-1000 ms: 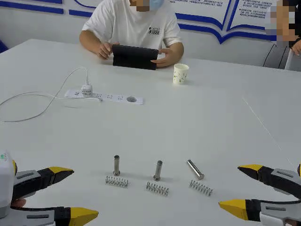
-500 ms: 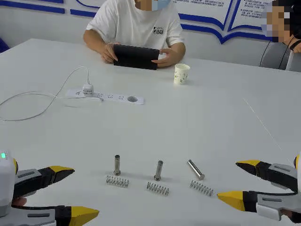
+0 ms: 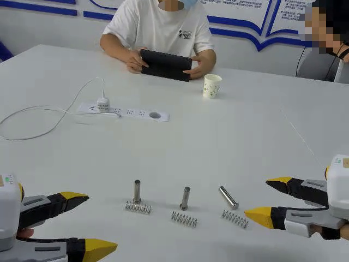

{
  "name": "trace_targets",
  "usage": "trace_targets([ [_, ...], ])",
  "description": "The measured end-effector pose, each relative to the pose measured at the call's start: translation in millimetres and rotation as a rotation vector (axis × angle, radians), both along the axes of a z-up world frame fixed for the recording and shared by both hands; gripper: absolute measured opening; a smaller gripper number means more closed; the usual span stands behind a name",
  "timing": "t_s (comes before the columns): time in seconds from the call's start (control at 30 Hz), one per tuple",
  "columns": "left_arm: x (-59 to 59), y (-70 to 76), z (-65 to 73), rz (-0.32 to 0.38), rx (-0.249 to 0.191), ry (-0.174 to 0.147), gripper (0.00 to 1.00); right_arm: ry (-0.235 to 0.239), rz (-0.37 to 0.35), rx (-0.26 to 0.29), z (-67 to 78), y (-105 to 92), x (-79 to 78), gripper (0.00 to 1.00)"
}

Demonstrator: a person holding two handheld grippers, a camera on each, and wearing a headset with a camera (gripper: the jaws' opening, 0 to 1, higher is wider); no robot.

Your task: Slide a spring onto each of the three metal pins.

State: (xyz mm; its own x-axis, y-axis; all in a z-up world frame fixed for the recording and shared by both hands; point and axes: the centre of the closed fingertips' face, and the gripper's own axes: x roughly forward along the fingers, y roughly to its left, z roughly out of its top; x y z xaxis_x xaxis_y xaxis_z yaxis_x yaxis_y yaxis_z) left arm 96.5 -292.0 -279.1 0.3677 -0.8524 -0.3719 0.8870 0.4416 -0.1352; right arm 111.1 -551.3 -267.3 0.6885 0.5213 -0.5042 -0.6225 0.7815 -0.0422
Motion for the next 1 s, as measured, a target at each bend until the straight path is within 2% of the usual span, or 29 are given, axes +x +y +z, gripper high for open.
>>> trace_targets([
  [0.6,-0.4,0.8,0.6,0.003,-0.002,0.001,0.71,0.063,-0.056,-0.031,-11.6,1.6,34.0,0.45],
  [1.0,-0.3,0.9,-1.0,0.005,-0.001,0.004,0.71,0.113,-0.096,-0.061,-27.3,5.2,52.5,0.37],
])
